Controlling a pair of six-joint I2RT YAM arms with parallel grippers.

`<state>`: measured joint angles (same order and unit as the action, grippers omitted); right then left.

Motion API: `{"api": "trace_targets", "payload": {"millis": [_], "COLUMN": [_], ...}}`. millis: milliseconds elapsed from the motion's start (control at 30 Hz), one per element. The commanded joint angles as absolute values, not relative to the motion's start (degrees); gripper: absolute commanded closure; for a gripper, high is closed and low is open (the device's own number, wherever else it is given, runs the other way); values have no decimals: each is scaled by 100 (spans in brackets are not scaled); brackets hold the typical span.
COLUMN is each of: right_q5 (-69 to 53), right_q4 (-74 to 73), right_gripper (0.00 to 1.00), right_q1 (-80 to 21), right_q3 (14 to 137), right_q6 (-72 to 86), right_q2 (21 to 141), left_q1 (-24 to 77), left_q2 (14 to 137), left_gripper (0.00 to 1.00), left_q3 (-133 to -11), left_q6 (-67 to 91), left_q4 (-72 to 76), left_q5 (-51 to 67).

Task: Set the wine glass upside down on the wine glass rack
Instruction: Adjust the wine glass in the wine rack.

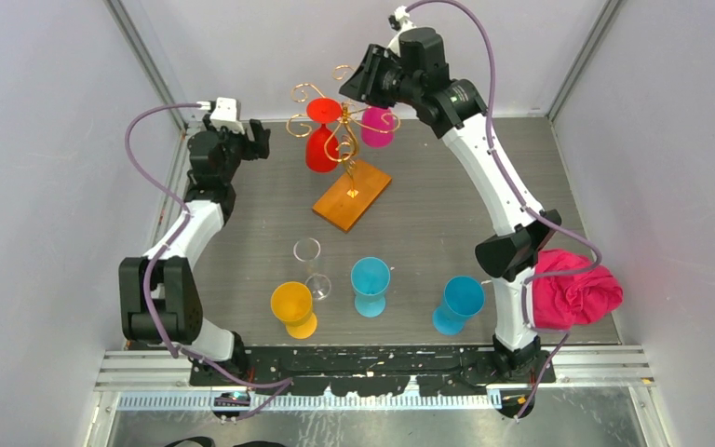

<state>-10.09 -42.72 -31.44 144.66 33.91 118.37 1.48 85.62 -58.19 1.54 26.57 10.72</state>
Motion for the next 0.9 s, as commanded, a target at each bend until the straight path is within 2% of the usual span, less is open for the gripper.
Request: {"api": "trace_targets", "payload": {"millis": [0, 267, 533, 867], "right_q5": [-1026, -421, 745, 1849], "right_q4": [-3897, -2386, -2444, -2921], "right_gripper": [60, 60, 60, 62], "right_q1": [-3337, -3792, -4365, -4568], "right_q3": [13868, 11856, 12117, 12606], "right_q6": [3672, 4948, 5157, 5499], "right_q2": [11270, 10279, 10476, 10822], "left_q1": [88, 88, 104, 205], "left_q2": [8207, 7858, 7503, 7444], "left_gripper": [26, 27, 28, 29], "left_q3": [-5732, -5590, -5335, -5236], "left_q6": [837, 1397, 1701, 1877], "left_q4": [3131, 3141, 3282, 3552], "left_q5": [1298, 1444, 1398, 1240]}}
